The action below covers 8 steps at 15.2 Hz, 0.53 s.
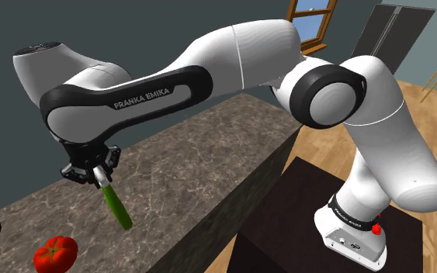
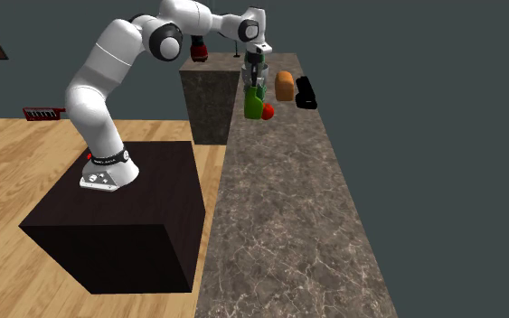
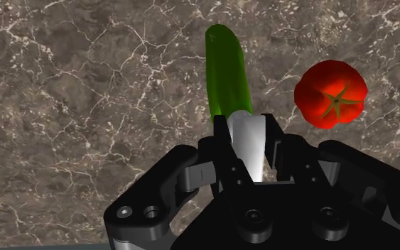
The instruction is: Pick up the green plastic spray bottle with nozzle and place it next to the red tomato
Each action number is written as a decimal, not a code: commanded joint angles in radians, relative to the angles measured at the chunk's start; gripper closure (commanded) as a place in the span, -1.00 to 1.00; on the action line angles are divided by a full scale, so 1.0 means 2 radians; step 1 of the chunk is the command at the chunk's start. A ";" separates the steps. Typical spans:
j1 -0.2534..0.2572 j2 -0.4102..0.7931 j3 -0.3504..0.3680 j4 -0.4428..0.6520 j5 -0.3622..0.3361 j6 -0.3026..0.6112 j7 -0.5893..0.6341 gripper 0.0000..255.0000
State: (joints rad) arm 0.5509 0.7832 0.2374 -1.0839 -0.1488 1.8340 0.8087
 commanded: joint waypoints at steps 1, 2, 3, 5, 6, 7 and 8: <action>-0.001 0.002 0.000 -0.010 -0.001 0.012 0.000 1.00; -0.001 0.004 -0.001 -0.014 -0.001 0.018 0.001 1.00; -0.001 0.005 -0.001 -0.018 -0.001 0.024 0.001 1.00; -0.002 0.009 -0.001 -0.026 -0.002 0.035 0.001 1.00; -0.002 0.011 -0.002 -0.029 -0.002 0.040 0.002 1.00; -0.002 0.013 -0.002 -0.033 -0.003 0.045 0.002 1.00; -0.002 0.015 -0.002 -0.036 -0.003 0.051 0.002 1.00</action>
State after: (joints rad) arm 0.5464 0.8087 0.2332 -1.1487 -0.1545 1.9233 0.8117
